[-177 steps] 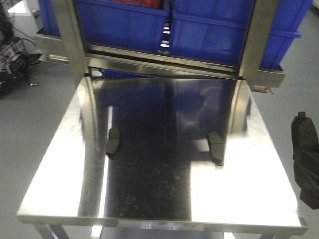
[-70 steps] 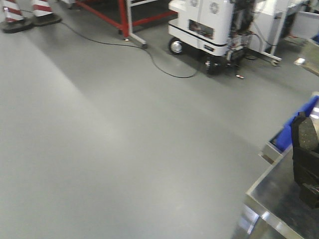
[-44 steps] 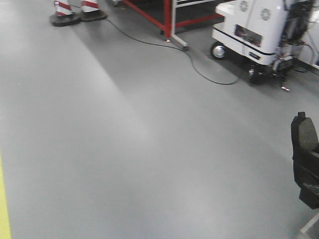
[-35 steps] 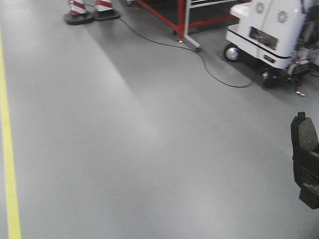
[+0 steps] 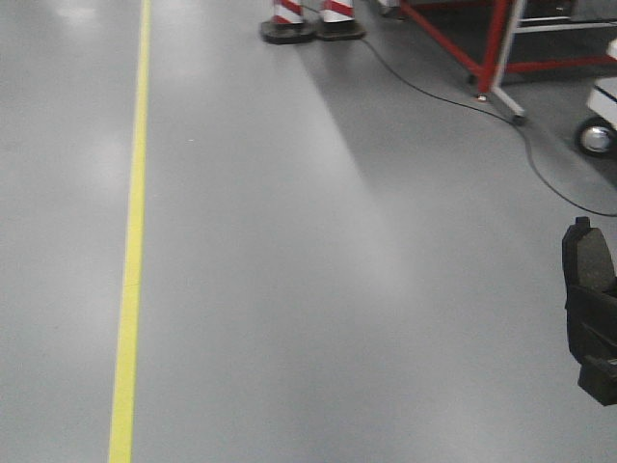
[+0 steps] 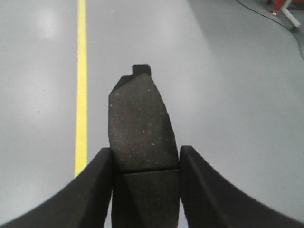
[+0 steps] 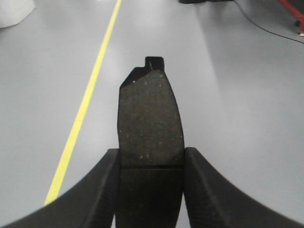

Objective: Move and align brake pads A on conveyor
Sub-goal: 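Drive forward along the yellow floor line past the striped cones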

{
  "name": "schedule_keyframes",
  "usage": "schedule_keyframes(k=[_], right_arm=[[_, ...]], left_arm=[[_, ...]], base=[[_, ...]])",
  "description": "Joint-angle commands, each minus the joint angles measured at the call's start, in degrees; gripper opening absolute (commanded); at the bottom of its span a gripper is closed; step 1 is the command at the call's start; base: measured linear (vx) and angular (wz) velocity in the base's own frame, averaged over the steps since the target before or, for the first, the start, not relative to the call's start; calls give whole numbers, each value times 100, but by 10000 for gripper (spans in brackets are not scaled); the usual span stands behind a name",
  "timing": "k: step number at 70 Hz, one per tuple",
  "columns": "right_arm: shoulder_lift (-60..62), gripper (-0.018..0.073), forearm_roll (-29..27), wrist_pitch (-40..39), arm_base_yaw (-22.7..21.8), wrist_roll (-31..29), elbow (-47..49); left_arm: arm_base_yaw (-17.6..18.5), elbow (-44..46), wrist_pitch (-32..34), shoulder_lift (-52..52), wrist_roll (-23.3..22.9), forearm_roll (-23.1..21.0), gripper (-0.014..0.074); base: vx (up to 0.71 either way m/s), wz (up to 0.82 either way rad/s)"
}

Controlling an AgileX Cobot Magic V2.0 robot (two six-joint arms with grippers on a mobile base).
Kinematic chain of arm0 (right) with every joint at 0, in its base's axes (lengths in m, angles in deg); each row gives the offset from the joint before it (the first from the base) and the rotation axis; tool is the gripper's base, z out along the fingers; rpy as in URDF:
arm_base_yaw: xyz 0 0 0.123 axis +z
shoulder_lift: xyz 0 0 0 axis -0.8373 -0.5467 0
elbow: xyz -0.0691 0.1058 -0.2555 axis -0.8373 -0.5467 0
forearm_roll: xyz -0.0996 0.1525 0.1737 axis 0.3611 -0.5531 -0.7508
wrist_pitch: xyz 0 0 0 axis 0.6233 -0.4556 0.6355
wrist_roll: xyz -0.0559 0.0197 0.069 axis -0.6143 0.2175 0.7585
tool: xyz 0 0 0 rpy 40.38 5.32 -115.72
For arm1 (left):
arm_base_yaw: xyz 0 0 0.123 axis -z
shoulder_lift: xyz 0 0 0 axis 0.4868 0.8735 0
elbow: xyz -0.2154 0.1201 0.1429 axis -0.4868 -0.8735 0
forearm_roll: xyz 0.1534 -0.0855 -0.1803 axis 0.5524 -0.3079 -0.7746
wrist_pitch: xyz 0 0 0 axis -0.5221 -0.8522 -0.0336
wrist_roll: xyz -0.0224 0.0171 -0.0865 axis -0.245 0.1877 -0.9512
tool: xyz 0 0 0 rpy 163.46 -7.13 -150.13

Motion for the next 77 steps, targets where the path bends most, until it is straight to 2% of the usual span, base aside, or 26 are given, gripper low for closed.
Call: schedule_keyframes(k=[1,30,77], right_arm=[[-13,-6,-1,-515,-22,-35,176],[-13,-6,-1,-515,-22,-35,176],[-13,-6,-1,-515,-22,-35,176]], left_arm=[[37,172,439,-13,-7,46,174],[37,172,439,-13,-7,46,174],[37,172,445,-13,-7,46,174]], base=[[15,52],[21,36],[39,6]])
